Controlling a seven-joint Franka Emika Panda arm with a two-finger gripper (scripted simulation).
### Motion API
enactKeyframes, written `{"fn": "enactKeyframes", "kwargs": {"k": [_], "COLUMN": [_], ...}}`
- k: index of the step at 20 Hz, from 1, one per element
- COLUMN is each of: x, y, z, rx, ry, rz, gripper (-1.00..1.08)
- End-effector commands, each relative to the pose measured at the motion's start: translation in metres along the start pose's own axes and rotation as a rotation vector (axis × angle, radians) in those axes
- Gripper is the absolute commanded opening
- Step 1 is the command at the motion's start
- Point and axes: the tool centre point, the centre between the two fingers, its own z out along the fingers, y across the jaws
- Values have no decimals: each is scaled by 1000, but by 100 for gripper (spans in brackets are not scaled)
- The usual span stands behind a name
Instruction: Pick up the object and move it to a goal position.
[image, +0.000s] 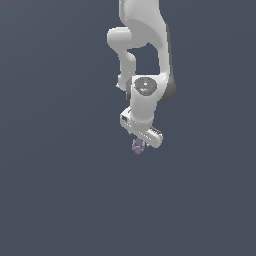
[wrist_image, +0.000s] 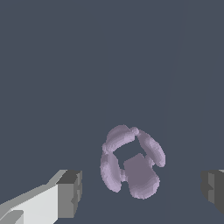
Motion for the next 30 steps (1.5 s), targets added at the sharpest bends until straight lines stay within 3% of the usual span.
{"fn": "enactKeyframes", "kwargs": {"k": [1, 9, 24, 25, 30], "x": [-1, -2, -2, -2, -2], "y": [0, -1, -1, -1, -1], "z": [1, 5, 52, 52, 52], "rx": [1, 2, 2, 2, 2], "ry": [1, 1, 2, 2, 2], "rz": [20, 26, 30, 30, 30], "gripper": [100, 100, 100, -100, -100]}}
